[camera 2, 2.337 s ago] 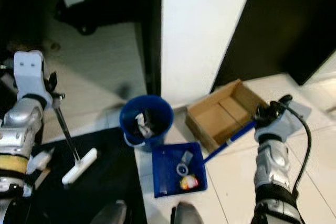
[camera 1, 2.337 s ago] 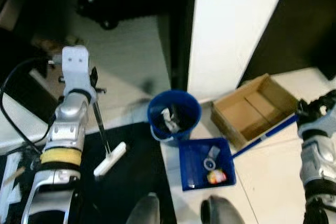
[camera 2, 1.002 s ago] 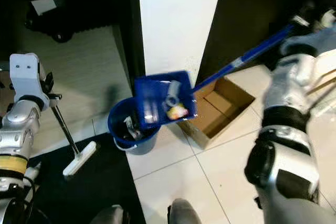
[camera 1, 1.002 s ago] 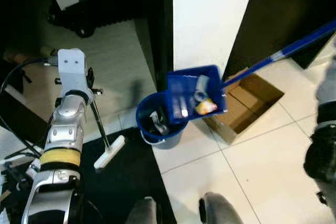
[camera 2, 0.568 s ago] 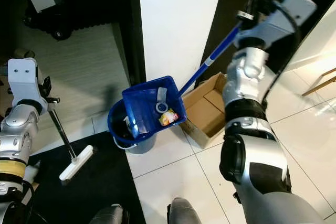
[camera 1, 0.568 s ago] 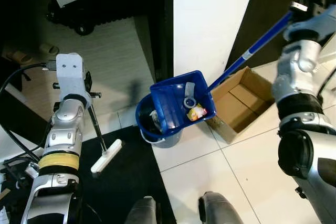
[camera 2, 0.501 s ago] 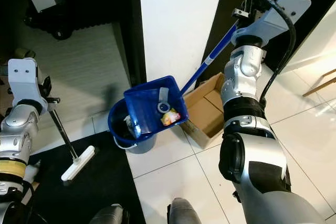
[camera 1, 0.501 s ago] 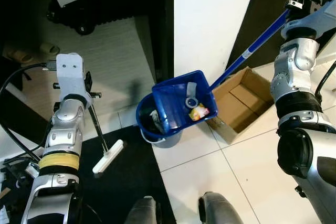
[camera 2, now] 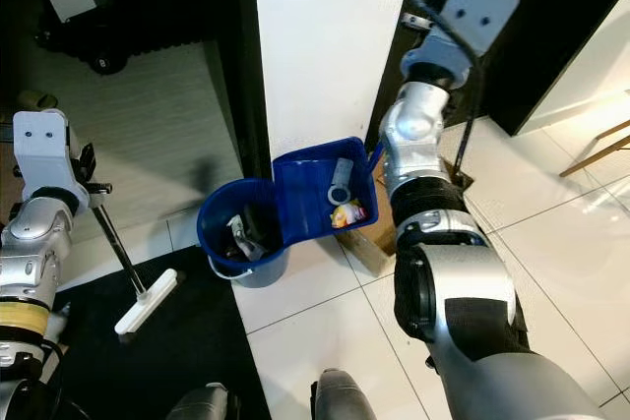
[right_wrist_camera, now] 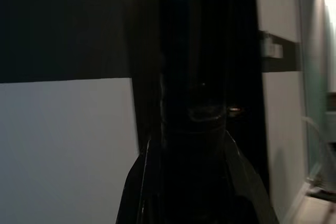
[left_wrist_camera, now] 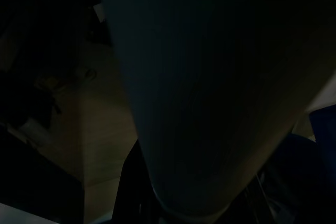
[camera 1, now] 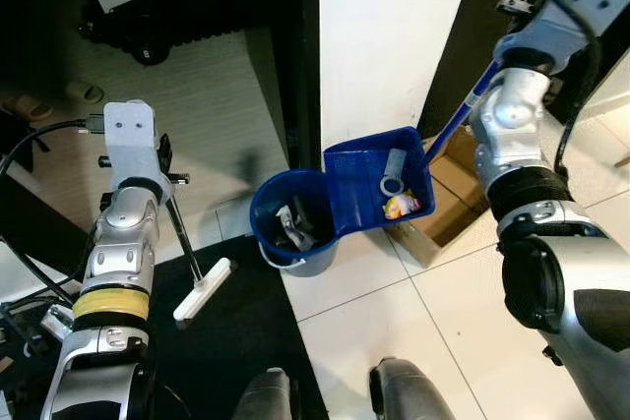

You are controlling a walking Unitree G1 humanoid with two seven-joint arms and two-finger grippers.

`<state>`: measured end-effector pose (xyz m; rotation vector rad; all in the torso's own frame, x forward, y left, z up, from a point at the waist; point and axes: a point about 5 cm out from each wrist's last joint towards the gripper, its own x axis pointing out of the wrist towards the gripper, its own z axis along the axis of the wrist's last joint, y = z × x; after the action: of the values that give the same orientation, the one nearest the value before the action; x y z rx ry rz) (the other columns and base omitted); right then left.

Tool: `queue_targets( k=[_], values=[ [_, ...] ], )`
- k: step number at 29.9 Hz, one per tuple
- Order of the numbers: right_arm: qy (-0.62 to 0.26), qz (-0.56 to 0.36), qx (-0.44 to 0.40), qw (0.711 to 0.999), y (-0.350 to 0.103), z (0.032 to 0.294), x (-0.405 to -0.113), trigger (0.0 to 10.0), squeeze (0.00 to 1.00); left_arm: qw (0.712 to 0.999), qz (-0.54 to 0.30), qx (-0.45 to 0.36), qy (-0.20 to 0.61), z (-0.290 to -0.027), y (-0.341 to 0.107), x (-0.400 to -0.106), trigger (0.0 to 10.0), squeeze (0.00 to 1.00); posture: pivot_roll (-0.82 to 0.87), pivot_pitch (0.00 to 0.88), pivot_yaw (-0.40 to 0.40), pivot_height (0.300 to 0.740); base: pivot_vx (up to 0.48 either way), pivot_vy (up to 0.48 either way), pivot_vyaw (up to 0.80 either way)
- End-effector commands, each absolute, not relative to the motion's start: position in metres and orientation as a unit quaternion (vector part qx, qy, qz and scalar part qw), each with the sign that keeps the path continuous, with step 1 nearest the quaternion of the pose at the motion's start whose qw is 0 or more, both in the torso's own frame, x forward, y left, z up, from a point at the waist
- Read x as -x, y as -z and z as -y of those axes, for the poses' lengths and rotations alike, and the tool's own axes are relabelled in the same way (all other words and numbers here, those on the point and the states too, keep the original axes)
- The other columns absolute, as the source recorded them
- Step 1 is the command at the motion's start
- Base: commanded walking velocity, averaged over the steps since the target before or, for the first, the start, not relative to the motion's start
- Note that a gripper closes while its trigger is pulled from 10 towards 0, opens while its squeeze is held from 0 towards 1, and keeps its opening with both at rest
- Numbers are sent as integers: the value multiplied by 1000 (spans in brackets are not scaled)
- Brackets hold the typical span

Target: Sweep floor

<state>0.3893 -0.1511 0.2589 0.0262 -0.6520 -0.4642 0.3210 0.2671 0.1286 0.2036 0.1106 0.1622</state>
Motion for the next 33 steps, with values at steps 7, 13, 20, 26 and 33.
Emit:
queue_targets(
  k=[7, 13, 20, 26, 33],
  values=[
    [274, 323, -7, 906, -272, 115, -389, 10000, 0, 991, -35, -100, -79, -263, -133, -322, 10000, 0, 6, 44, -39, 740, 0, 0, 0],
    [297, 324, -5, 898, -275, 80, -384, 10000, 0, 991, -34, -99, -79, -262, -132, -321, 10000, 0, 12, 44, -44, 740, 0, 0, 0],
    [262, 377, 31, 888, -281, 35, -370, 10000, 0, 991, -32, -102, -80, -263, -132, -319, 10000, 0, 17, 48, -47, 740, 0, 0, 0],
    [224, 416, 55, 880, -282, 11, -360, 10000, 0, 991, -32, -102, -78, -261, -131, -319, 10000, 0, 16, 49, -53, 740, 0, 0, 0],
    [168, 468, 87, 863, -282, -26, -343, 10000, 0, 991, -31, -100, -77, -259, -129, -316, 10000, 0, 17, 46, -69, 740, 0, 0, 0]
  ],
)
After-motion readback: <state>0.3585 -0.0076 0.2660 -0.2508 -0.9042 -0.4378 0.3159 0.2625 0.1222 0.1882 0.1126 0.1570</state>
